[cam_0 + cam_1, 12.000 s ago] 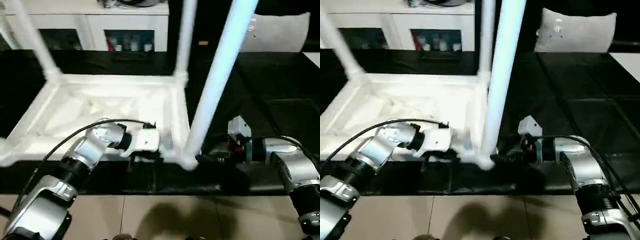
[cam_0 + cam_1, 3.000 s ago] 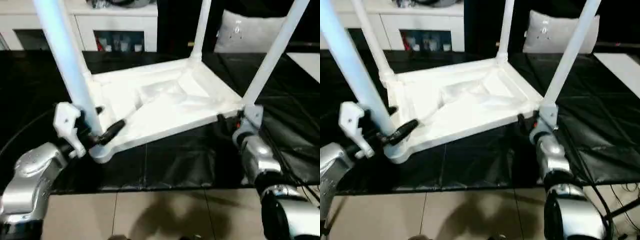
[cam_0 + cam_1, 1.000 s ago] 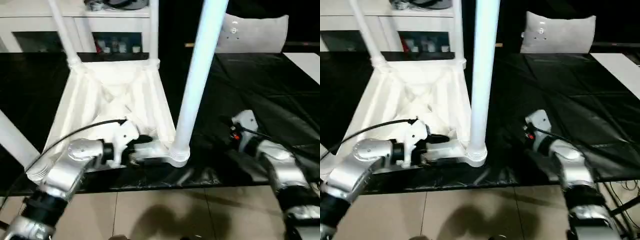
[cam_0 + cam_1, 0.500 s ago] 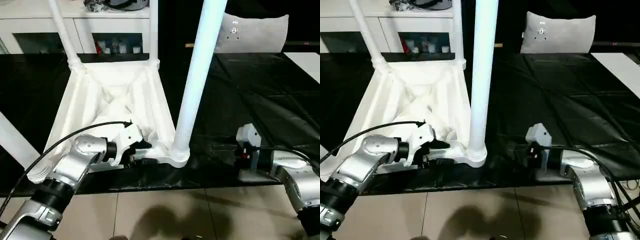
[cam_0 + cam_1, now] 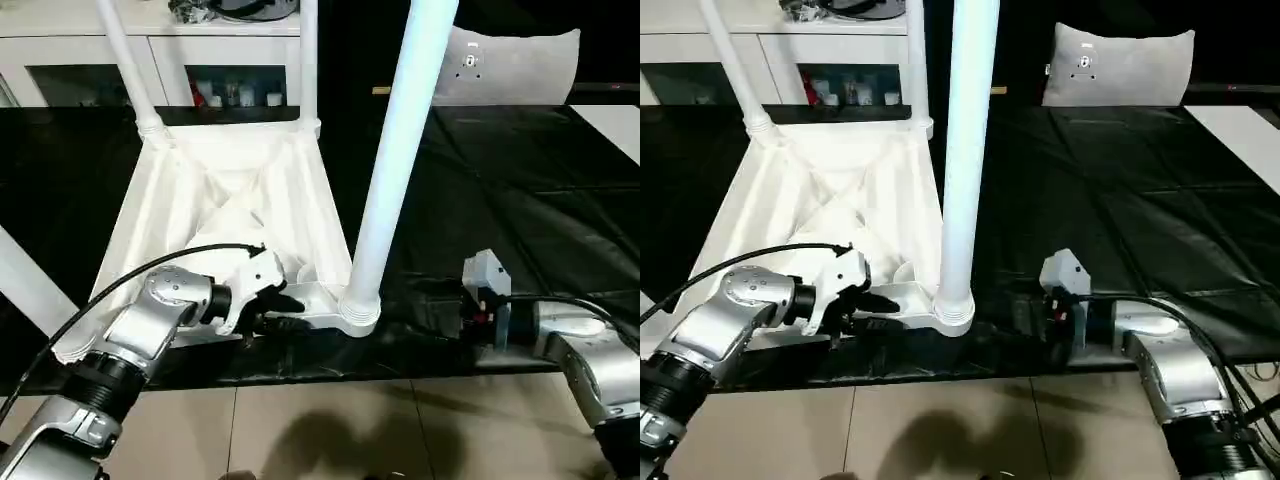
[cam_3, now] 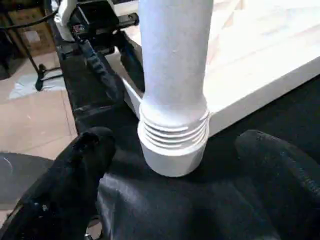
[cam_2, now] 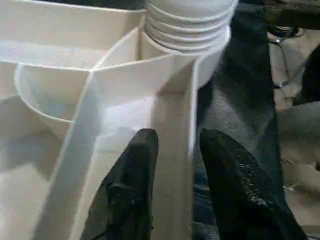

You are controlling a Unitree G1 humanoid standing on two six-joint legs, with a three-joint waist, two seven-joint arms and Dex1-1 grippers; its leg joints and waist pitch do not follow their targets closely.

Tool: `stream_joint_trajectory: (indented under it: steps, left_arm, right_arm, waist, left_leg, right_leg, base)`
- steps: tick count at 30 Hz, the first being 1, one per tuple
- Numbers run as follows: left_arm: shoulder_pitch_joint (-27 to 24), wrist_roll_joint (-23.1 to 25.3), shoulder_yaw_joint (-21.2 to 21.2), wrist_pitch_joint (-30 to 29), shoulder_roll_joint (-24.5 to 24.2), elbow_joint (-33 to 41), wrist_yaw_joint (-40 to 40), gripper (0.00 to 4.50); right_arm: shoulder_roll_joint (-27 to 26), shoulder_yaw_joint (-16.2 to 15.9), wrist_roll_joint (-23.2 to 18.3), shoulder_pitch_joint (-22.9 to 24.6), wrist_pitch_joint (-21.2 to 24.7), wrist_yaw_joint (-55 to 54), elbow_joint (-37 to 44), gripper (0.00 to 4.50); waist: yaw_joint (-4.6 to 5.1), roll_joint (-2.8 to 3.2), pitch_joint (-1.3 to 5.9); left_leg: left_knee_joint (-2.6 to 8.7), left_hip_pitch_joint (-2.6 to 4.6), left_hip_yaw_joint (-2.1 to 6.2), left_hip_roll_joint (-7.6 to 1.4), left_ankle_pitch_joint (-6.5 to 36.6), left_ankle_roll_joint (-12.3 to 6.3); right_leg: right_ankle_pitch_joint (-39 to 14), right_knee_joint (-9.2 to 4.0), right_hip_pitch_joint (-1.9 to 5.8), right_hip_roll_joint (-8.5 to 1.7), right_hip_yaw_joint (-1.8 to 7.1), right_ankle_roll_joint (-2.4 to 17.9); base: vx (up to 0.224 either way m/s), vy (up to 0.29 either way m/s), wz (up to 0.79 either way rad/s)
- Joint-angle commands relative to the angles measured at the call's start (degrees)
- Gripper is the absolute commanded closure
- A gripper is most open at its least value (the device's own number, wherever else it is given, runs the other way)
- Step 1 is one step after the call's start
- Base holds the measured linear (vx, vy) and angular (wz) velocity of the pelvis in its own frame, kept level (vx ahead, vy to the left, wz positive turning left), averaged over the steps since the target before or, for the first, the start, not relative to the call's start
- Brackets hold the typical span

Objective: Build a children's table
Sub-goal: Rotate leg to tighten

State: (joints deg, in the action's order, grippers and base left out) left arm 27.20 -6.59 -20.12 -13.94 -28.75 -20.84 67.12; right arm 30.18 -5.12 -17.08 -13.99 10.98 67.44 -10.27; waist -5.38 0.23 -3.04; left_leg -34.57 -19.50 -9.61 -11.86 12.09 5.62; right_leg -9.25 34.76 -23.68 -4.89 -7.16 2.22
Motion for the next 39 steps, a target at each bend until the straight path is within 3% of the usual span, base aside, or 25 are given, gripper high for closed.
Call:
stream_joint_trajectory:
  steps: [1,12,20,21,30,39]
  left_arm:
    - [-1.1,0.5,-1.3,-1.1,-0.8,0.7,0.8,3.23]
    - [-1.4,1.7,-1.6,0.5,-0.5,1.0,1.3,3.98]
    - [-1.5,2.7,-2.5,5.2,-0.2,0.8,2.4,4.46]
    - [-1.5,3.0,-2.7,6.1,-0.3,0.7,2.7,4.5]
    - [-1.1,5.0,-5.6,12.0,-1.8,0.9,7.6,4.5]
    - [0.7,5.7,-5.6,12.5,-0.9,-1.8,7.8,4.5]
  right_arm:
    - [0.0,-0.7,0.4,-1.5,0.2,-0.3,0.8,0.0]
    - [-1.6,-2.1,2.1,-3.8,-1.3,-1.6,-1.0,0.0]
    - [-2.8,-4.1,4.5,-7.5,-4.5,-1.2,-6.0,0.0]
    - [-3.2,-4.1,4.5,-8.3,-4.6,-1.2,-7.0,0.27]
    - [-4.2,-6.0,1.5,-14.6,-3.5,8.7,-13.8,0.9]
    - [-4.4,-7.4,0.5,-17.0,0.1,15.8,-17.1,1.7]
  waist:
    - [-0.41,-0.05,3.72]
    - [-0.4,0.07,3.73]
    - [-0.34,0.26,3.98]
    - [-0.34,0.31,4.05]
    - [-0.66,0.39,4.07]
    - [-1.63,0.28,4.04]
  left_leg:
    - [3.98,-0.62,0.23,-0.8,9.7,-3.96]
    - [4.06,-0.58,0.25,-0.81,9.9,-3.59]
    - [4.05,-0.65,0.28,-1.06,8.8,-3.65]
    - [4.05,-0.62,0.31,-1.08,8.7,-3.69]
    - [3.93,-0.52,0.12,-1.41,8.4,-4.01]
    - [4.01,-0.32,0.09,-1.45,9.1,-3.19]
  right_leg:
    - [-25.1,-5.73,3.72,-3.34,2.81,4.1]
    - [-24.5,-5.65,3.77,-3.37,2.89,4.4]
    - [-19.4,-4.94,3.96,-3.44,3.15,6.7]
    - [-18.9,-4.84,3.94,-3.45,3.14,7.2]
    - [-16.0,-4.27,3.96,-3.51,3.33,9.5]
    - [-18.2,-4.43,3.96,-3.65,3.37,8.9]
  base:
    - [0.0,0.0,0.0]
    - [0.0,0.0,0.0]
    - [0.0,0.0,0.0]
    - [0.0,0.0,0.0]
    - [0.0,0.0,0.0]
    - [0.0,0.0,0.0]
